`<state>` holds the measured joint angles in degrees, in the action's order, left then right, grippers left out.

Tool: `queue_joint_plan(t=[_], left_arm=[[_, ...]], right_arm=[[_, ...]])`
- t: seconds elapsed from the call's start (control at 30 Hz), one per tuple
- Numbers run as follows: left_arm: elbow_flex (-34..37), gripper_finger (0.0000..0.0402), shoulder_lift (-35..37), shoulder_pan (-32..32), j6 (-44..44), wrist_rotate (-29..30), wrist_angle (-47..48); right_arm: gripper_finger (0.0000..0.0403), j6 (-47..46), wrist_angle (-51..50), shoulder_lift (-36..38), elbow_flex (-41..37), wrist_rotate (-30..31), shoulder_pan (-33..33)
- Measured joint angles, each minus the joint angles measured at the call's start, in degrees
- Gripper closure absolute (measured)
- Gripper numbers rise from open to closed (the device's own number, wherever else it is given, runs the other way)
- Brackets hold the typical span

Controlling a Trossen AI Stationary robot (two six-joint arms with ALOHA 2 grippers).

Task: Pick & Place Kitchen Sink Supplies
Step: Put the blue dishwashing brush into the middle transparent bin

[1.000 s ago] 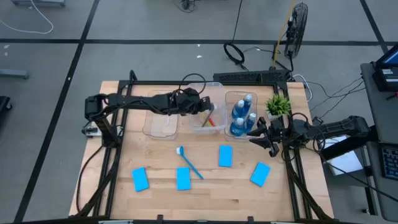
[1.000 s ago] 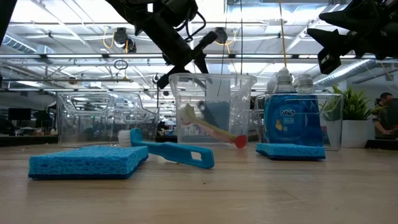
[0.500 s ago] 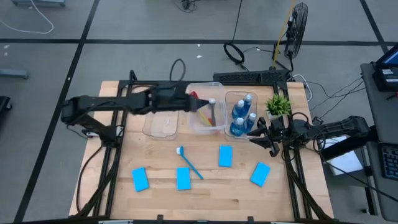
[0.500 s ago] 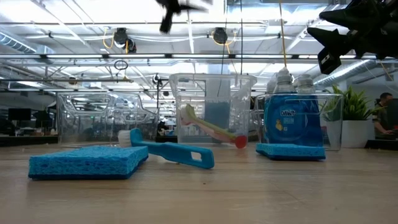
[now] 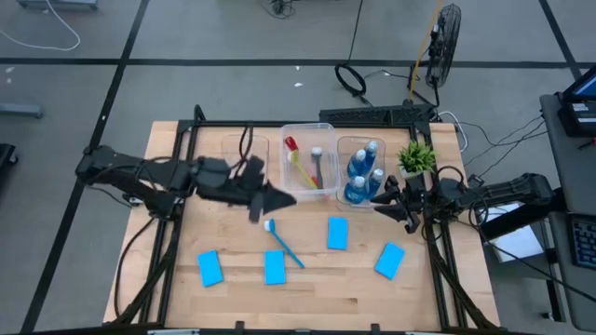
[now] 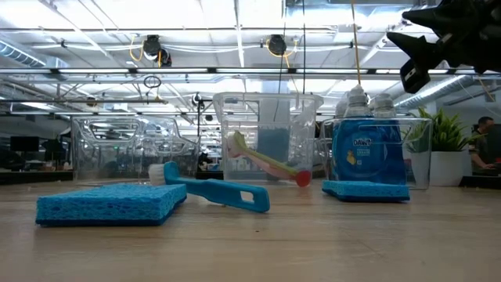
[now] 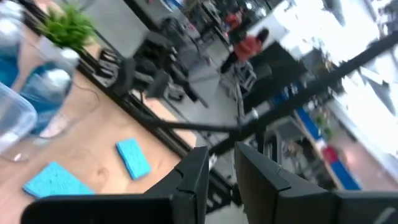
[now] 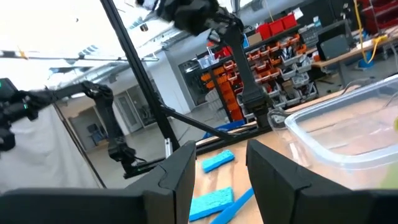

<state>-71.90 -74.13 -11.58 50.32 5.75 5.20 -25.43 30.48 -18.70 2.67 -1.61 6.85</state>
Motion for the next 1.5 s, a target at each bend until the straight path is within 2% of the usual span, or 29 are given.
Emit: queue_joint_plan(t=[0.17,0.4,0.57,0.7,0.77,0.9,1.07,1.27,1.5], left_arm=[[0.0,0.0321,0.4,-5.1,-4.6,1.1,3.2],[0.1,0.0321,2.4,-10.8,-10.9,15.1,8.8],[0.1,0.0321,6.1,-13.7,-15.7,20.1,13.1],[0.3,0.0321,9.3,-15.1,-15.7,25.7,17.9],[1.4,0.0321,10.9,-15.6,-15.7,26.7,18.5],[5.6,0.0321,14.4,-15.9,-15.6,26.9,18.2],[14.0,0.0321,20.0,-15.9,-13.9,26.9,15.3],[26.1,0.0321,29.1,-15.8,-13.6,26.9,8.2],[35.5,0.0321,39.2,-15.9,-12.8,26.9,6.9]], right_arm=[[0.0273,-5.5,0.2,0.0,0.0,0.0,0.0],[0.0273,-8.5,0.2,0.0,0.0,0.0,0.0],[0.0273,-7.9,1.7,0.0,0.0,0.0,0.0],[0.0273,-5.8,4.5,-0.2,0.0,0.0,0.0],[0.0273,-4.2,5.3,-0.3,0.3,0.0,0.0],[0.0273,-0.5,5.2,-1.5,2.0,0.0,0.0],[0.0273,2.6,5.4,-5.0,6.1,0.1,0.0],[0.0273,2.6,5.3,-11.9,12.5,0.1,0.2],[0.0273,7.0,4.9,-21.9,22.9,0.2,4.0]])
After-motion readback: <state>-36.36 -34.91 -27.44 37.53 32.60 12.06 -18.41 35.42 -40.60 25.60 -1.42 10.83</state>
